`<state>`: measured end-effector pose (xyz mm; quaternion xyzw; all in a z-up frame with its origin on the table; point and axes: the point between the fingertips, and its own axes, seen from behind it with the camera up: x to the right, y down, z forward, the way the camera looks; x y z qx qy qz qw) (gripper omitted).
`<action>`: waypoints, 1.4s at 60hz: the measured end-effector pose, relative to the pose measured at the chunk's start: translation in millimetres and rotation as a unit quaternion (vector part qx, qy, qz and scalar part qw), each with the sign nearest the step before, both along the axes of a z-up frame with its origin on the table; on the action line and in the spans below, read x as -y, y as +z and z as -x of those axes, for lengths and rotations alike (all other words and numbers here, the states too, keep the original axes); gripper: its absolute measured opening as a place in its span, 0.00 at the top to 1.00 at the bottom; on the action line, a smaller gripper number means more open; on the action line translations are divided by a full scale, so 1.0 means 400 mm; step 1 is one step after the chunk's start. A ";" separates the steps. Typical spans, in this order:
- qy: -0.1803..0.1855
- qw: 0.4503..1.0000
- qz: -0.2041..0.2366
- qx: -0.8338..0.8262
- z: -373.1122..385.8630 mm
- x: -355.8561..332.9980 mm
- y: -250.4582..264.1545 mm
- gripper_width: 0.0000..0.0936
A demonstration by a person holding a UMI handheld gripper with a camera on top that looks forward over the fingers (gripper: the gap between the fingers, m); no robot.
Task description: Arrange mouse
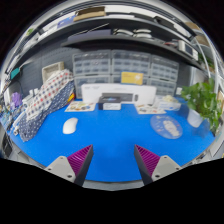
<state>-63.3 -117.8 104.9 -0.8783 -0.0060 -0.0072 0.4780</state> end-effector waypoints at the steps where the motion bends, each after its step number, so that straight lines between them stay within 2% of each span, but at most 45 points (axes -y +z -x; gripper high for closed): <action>1: 0.006 1.000 0.006 -0.002 0.032 -0.006 -0.018 0.10; 8: 0.038 0.999 0.034 -0.016 0.213 -0.061 -0.106 0.08; 15: 0.055 0.997 0.049 -0.023 0.344 -0.153 -0.153 0.10; 32: 0.064 0.996 0.058 -0.022 0.513 -0.416 -0.220 0.10; 39: 0.064 0.995 0.075 -0.022 0.551 -0.482 -0.257 0.12; 44: 0.067 0.993 0.095 -0.022 0.567 -0.500 -0.290 0.20; 46: 0.062 0.993 0.098 -0.012 0.559 -0.505 -0.295 0.32; 47: 0.064 0.993 0.095 -0.007 0.555 -0.510 -0.296 0.32; 51: 0.059 0.994 0.096 -0.008 0.551 -0.512 -0.298 0.44; 55: 0.053 0.994 0.091 -0.016 0.547 -0.513 -0.294 0.49; 62: 0.064 0.994 0.083 -0.022 0.547 -0.509 -0.297 0.59; 66: 0.078 0.993 0.086 -0.028 0.550 -0.509 -0.294 0.63; 76: 0.124 0.986 0.103 -0.040 0.514 -0.504 -0.254 0.63; 80: 0.140 0.987 0.076 -0.037 0.442 -0.517 -0.157 0.63; 84: 0.133 0.990 0.039 -0.025 0.315 -0.539 -0.031 0.63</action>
